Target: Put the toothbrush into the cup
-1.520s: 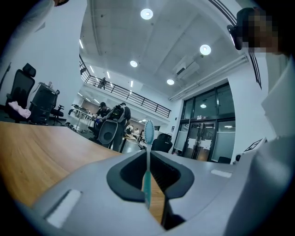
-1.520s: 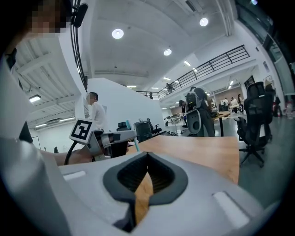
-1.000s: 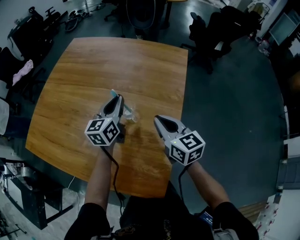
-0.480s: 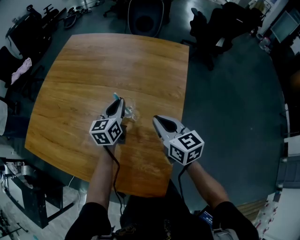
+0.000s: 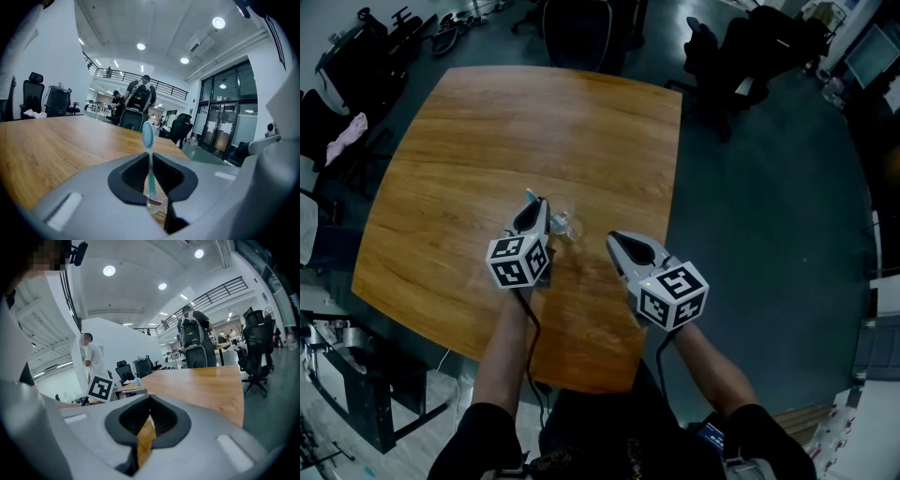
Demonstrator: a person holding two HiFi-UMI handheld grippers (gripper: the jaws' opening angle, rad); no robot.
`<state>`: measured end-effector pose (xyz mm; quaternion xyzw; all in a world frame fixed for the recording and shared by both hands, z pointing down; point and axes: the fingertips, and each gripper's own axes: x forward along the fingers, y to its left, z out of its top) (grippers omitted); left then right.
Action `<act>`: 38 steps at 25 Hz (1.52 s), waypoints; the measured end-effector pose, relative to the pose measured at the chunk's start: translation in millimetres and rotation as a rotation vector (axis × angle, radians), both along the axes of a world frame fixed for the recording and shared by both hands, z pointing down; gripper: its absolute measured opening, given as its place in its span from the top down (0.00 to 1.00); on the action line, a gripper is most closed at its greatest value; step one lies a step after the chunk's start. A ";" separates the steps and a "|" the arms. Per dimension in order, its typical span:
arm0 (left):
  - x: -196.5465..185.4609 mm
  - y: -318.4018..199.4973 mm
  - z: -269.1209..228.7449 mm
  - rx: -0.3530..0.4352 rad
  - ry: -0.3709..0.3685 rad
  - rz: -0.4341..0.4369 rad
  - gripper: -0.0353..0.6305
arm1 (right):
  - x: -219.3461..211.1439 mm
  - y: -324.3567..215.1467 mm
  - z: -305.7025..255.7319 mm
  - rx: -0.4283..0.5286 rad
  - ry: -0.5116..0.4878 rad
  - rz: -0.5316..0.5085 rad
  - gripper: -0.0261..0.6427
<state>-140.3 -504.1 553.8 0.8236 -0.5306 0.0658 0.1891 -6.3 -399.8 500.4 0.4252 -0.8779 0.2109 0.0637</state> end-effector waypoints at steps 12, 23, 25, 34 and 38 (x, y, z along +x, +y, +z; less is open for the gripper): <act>-5.6 7.3 23.0 -0.089 -0.021 0.006 0.75 | -0.5 2.4 -1.9 0.002 -0.006 -0.002 0.96; -9.4 46.4 -7.8 -0.059 0.029 0.037 0.67 | -7.1 5.3 -21.8 0.047 -0.022 0.013 0.96; -8.5 60.9 -20.8 -0.033 0.042 0.049 0.69 | -9.6 8.5 -30.8 0.068 -0.025 0.016 0.96; -10.7 132.9 -89.4 0.090 0.069 0.108 0.94 | -38.8 46.0 -77.3 0.180 -0.026 0.000 0.96; -3.1 168.8 -115.3 0.128 0.078 0.168 0.94 | -54.8 70.4 -98.0 0.222 -0.040 -0.018 0.96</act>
